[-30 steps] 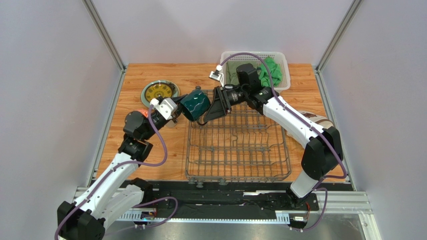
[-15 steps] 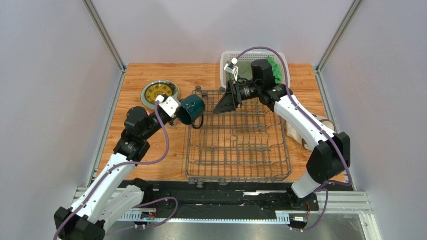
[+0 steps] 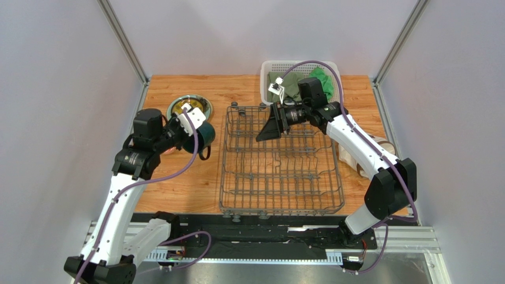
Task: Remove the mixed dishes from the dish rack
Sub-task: Place the cup at the center of the board.
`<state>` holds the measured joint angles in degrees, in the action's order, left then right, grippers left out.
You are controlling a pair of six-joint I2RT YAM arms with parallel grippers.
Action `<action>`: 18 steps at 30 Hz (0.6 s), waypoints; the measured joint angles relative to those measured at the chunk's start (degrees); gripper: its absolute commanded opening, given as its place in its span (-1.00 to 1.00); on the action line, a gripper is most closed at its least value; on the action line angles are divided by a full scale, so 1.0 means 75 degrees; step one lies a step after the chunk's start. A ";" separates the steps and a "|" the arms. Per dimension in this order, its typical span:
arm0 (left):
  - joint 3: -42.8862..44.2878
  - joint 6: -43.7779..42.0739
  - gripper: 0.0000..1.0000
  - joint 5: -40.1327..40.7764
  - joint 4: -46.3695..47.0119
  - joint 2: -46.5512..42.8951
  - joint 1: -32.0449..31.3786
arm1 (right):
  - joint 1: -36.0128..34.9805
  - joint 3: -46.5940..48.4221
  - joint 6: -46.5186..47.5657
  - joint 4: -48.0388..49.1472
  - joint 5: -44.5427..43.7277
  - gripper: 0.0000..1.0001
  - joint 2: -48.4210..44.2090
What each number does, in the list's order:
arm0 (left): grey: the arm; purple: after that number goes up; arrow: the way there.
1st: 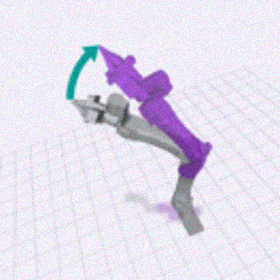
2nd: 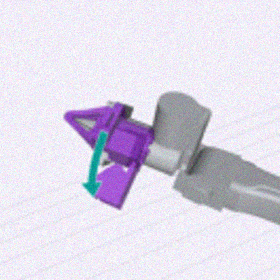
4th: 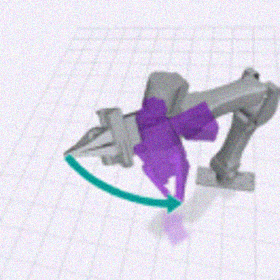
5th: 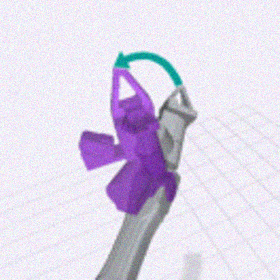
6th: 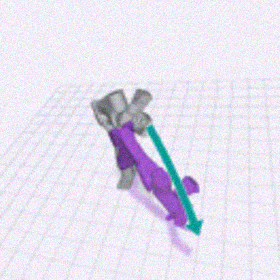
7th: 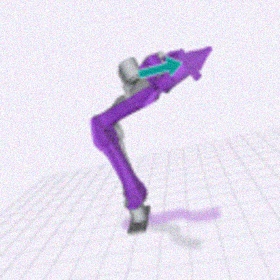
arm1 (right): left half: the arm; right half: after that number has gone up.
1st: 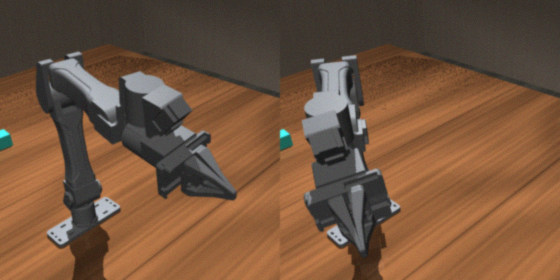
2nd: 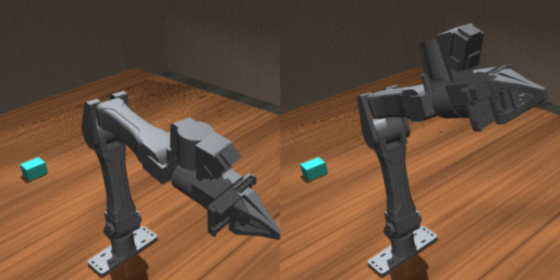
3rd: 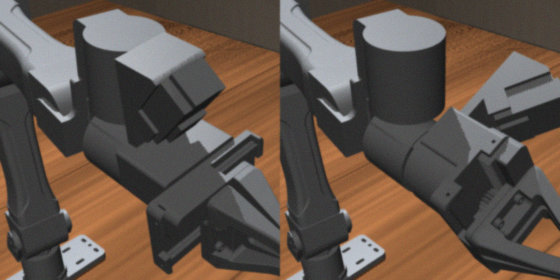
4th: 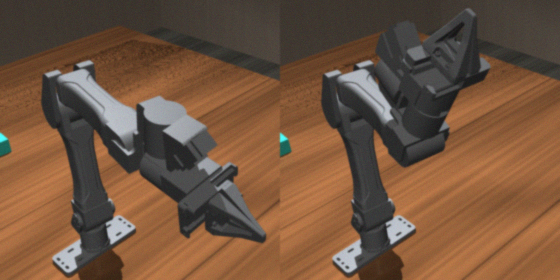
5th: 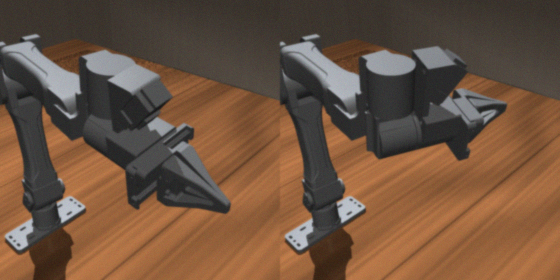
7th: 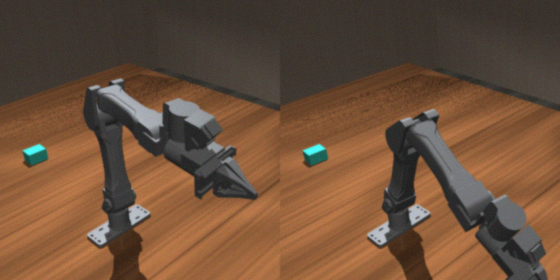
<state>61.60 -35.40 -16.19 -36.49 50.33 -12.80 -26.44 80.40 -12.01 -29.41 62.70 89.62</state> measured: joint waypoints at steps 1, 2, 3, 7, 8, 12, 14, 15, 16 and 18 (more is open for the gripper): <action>0.0093 -0.0140 -1.00 0.0047 -0.0373 0.0204 0.0076 | 0.0000 -0.0023 0.0082 -0.0073 -0.0073 0.39 0.0000; 0.0134 -0.0221 -1.00 0.0099 -0.0624 0.0402 0.0117 | 0.0000 -0.0032 0.0160 -0.0131 -0.0122 0.38 0.0000; 0.0149 -0.0338 -1.00 0.0172 -0.0886 0.0641 0.0169 | 0.0000 -0.0047 0.0248 -0.0175 -0.0192 0.38 -0.0009; 0.0017 -0.0769 -1.00 0.0414 -0.1647 0.1425 0.0388 | 0.0000 -0.0195 0.0487 -0.0248 -0.0385 0.38 -0.0122; -0.0079 -0.0851 -1.00 0.0458 -0.1679 0.1501 0.0452 | 0.0000 -0.0251 0.0551 -0.0256 -0.0428 0.38 -0.0169; -0.0341 -0.1189 -1.00 0.0571 -0.1918 0.1883 0.0781 | 0.0000 -0.0388 0.0737 -0.0347 -0.0536 0.38 -0.0303; -0.0364 -0.1317 -1.00 0.0589 -0.1988 0.2165 0.0947 | 0.0000 -0.0428 0.0822 -0.0364 -0.0560 0.38 -0.0335; -0.0364 -0.1361 -1.00 0.0603 -0.1990 0.2305 0.1032 | 0.0000 -0.0446 0.0860 -0.0382 -0.0562 0.38 -0.0341; -0.0364 -0.1402 -1.00 0.0615 -0.1988 0.2445 0.1102 | 0.0000 -0.0463 0.0909 -0.0393 -0.0565 0.37 -0.0341; -0.0361 -0.1469 -1.00 0.0641 -0.1985 0.2707 0.1221 | 0.0000 -0.0487 0.0991 -0.0446 -0.0577 0.37 -0.0341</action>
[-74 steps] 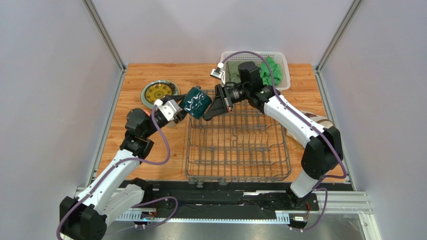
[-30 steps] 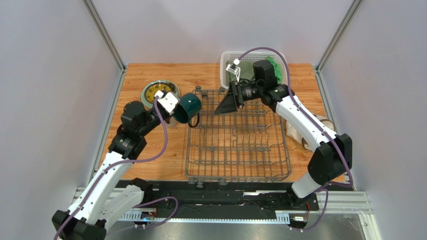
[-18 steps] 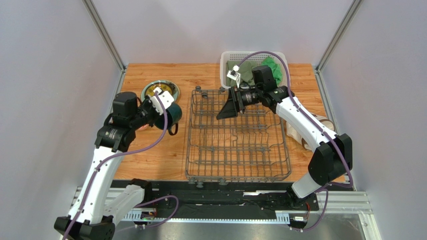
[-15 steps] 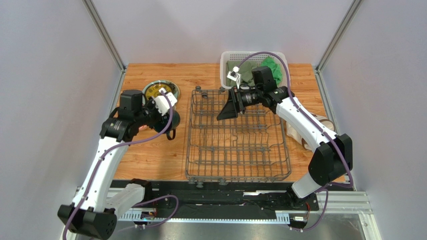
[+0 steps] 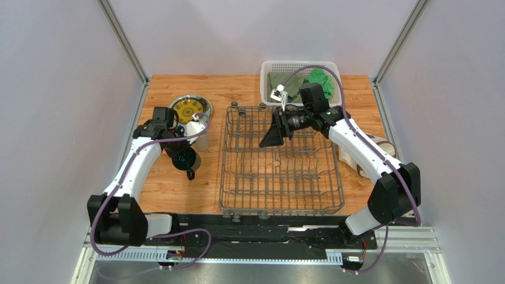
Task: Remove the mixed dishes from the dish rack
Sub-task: Place the cup at the center of the board.
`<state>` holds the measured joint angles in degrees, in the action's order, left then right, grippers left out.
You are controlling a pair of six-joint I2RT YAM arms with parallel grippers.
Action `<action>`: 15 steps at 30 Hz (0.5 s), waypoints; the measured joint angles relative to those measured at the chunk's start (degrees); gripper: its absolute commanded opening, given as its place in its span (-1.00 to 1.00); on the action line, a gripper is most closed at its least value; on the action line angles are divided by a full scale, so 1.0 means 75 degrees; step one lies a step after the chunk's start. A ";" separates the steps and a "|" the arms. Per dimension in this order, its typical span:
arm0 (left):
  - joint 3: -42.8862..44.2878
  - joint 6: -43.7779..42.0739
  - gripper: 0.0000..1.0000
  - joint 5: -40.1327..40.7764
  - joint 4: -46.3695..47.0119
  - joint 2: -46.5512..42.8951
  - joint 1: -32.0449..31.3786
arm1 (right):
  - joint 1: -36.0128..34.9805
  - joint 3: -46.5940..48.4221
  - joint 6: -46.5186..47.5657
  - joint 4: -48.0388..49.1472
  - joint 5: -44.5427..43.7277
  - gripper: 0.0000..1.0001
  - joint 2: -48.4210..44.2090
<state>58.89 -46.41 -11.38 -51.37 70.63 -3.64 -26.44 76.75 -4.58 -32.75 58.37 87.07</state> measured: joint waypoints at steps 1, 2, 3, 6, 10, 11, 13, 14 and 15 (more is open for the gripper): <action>0.0000 -0.0029 -1.00 0.0009 0.0009 0.0181 0.0064 | 0.0000 0.0000 0.0038 -0.0035 0.0000 0.37 0.0000; 0.0000 -0.0038 -1.00 0.0029 0.0017 0.0315 0.0114 | 0.0000 0.0000 0.0070 -0.0061 0.0000 0.37 0.0000; 0.0000 -0.0050 -1.00 0.0055 0.0038 0.0469 0.0169 | 0.0000 0.0000 0.0114 -0.0085 0.0000 0.37 0.0000; 0.0000 -0.0055 -1.00 0.0137 0.0119 0.0874 0.0303 | 0.0000 0.0000 0.0201 -0.0122 0.0000 0.37 0.0000; 0.0032 -0.0061 -1.00 0.0192 0.0213 0.1422 0.0504 | 0.0000 0.0000 0.0268 -0.0143 0.0003 0.36 0.0000; 0.0055 -0.0064 -1.00 0.0201 0.0216 0.1559 0.0545 | 0.0000 0.0000 0.0283 -0.0149 0.0003 0.37 0.0000; 0.0111 -0.0061 -1.00 0.0201 0.0227 0.1816 0.0603 | 0.0000 0.0000 0.0326 -0.0160 0.0003 0.36 0.0000; 0.0149 -0.0061 -1.00 0.0201 0.0224 0.1906 0.0612 | 0.0000 0.0000 0.0338 -0.0163 0.0003 0.36 0.0000; 0.0210 -0.0061 -1.00 0.0198 0.0224 0.2017 0.0621 | 0.0000 0.0000 0.0350 -0.0166 0.0003 0.36 0.0000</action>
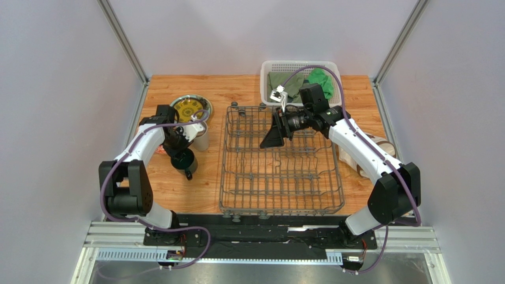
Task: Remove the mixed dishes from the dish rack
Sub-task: Place the cup at the center of the board.
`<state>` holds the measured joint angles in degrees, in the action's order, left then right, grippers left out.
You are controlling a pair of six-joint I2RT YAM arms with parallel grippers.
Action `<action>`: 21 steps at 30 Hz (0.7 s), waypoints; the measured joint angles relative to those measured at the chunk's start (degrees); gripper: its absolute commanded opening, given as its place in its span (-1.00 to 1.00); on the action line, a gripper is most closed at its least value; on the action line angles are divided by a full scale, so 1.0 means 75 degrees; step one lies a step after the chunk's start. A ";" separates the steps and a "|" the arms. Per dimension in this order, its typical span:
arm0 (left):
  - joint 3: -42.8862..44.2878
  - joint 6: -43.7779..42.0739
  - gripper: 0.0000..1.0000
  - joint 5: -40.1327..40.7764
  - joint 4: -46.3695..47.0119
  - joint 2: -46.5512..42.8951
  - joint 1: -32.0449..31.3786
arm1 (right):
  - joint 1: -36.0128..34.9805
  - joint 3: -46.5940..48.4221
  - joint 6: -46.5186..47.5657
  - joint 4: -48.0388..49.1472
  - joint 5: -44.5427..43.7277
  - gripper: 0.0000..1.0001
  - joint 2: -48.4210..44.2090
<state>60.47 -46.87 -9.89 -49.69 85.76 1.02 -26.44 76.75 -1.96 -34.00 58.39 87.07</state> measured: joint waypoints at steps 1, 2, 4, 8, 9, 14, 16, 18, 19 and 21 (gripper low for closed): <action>0.0058 0.0000 -1.00 -0.0003 0.0009 0.0099 0.0000 | 0.0000 0.0000 0.0017 0.0000 0.0000 0.36 0.0000; 0.0128 0.0000 -1.00 -0.0003 0.0020 0.0198 0.0003 | 0.0000 0.0000 0.0035 -0.0003 0.0000 0.36 0.0000; 0.0224 0.0003 -1.00 -0.0003 0.0070 0.0350 0.0015 | 0.0000 0.0000 0.0044 -0.0003 0.0000 0.36 0.0000; 0.0303 0.0003 -1.00 0.0017 0.0230 0.0606 0.0073 | 0.0000 0.0000 0.0047 -0.0006 0.0003 0.36 0.0000; 0.0303 0.0003 -1.00 0.0020 0.0248 0.0659 0.0090 | 0.0000 0.0000 0.0047 -0.0009 0.0003 0.36 0.0000; 0.0306 0.0003 -1.00 0.0015 0.0277 0.0860 0.0172 | 0.0000 0.0000 0.0149 -0.0020 0.0003 0.36 0.0000; 0.0309 0.0003 -1.00 0.0017 0.0303 0.0883 0.0187 | 0.0000 0.0000 0.0198 -0.0052 0.0006 0.36 0.0000; 0.0318 0.0003 -1.00 0.0015 0.0321 0.0886 0.0189 | 0.0000 0.0000 0.0236 -0.0105 0.0009 0.36 0.0000; 0.0326 0.0003 -1.00 0.0015 0.0321 0.0889 0.0192 | 0.0000 0.0000 0.0248 -0.0131 0.0009 0.36 0.0000; 0.0335 0.0003 -0.97 0.0015 0.0332 0.0901 0.0204 | 0.0000 0.0000 0.0262 -0.0154 0.0012 0.36 0.0000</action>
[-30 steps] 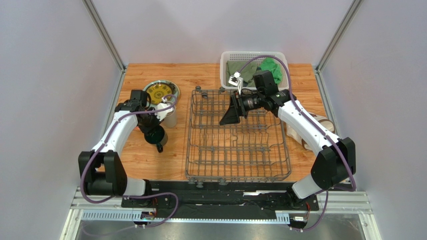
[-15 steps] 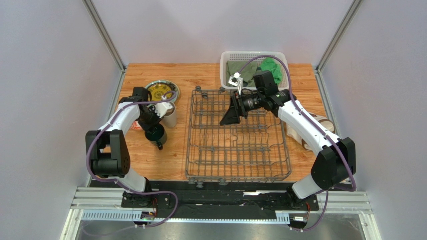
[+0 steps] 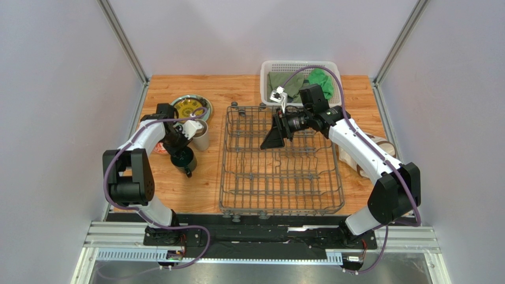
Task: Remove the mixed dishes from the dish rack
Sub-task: Place the cup at the center of the board.
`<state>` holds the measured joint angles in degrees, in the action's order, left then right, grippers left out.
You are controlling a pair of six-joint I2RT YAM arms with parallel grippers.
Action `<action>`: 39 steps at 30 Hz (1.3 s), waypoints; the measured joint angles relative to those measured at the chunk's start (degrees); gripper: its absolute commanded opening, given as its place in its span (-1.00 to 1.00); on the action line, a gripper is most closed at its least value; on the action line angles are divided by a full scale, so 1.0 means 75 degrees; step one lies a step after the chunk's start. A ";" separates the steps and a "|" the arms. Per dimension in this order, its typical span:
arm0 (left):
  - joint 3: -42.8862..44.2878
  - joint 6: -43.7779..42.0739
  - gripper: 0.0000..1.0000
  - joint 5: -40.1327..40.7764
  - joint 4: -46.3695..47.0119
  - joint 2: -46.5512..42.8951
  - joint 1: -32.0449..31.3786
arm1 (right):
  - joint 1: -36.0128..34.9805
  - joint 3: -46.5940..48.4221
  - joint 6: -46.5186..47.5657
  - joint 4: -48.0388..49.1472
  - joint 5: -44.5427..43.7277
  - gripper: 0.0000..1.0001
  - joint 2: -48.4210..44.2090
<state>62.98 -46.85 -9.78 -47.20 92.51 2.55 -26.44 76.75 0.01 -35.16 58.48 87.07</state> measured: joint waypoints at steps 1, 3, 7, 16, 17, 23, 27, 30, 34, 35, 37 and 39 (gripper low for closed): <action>0.0000 0.0000 -0.92 0.0000 0.0000 0.0012 0.0015 | 0.0000 0.0000 0.0009 -0.0015 0.0003 0.36 0.0000; 0.0003 0.0000 -0.83 -0.0003 0.0003 0.0029 0.0038 | 0.0000 0.0000 0.0015 -0.0032 0.0009 0.36 0.0000; 0.0009 -0.0003 -0.67 -0.0006 0.0009 0.0044 0.0076 | 0.0000 0.0000 0.0044 -0.0076 0.0015 0.36 0.0000; 0.0009 0.0000 -0.45 -0.0023 0.0006 0.0044 0.0117 | 0.0000 0.0000 0.0067 -0.0143 0.0020 0.36 0.0000; 0.0009 0.0000 -0.39 -0.0026 0.0003 0.0044 0.0125 | 0.0000 0.0000 0.0067 -0.0143 0.0023 0.36 0.0000; 0.0012 0.0003 -0.36 -0.0029 0.0020 0.0044 0.0137 | 0.0000 0.0000 0.0070 -0.0143 0.0032 0.36 0.0000; 0.0012 0.0003 -0.35 -0.0032 0.0023 0.0041 0.0140 | 0.0000 0.0000 0.0073 -0.0146 0.0052 0.36 0.0000; 0.0012 0.0006 -0.23 -0.0052 0.0029 0.0009 0.0157 | 0.0000 0.0000 0.0096 -0.0149 0.0064 0.36 0.0000; 0.0041 0.0038 -0.07 -0.0117 0.0017 -0.0236 0.0221 | 0.0000 0.0000 0.0125 -0.0169 0.0073 0.36 0.0000; 0.0061 0.0041 0.00 -0.0149 0.0003 -0.0318 0.0233 | 0.0000 0.0000 0.0128 -0.0181 0.0073 0.36 0.0000; 0.0154 0.0058 0.07 -0.0245 -0.0044 -0.0513 0.0262 | 0.0000 0.0000 0.0154 -0.0201 0.0064 0.36 0.0000; 0.0297 0.0076 0.21 -0.0329 -0.0085 -0.0755 0.0280 | 0.0000 0.0000 0.0181 -0.0204 0.0006 0.36 0.0000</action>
<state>65.21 -46.28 -12.25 -47.83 86.85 4.64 -26.44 76.75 1.37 -36.69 58.52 87.07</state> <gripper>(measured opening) 0.525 0.682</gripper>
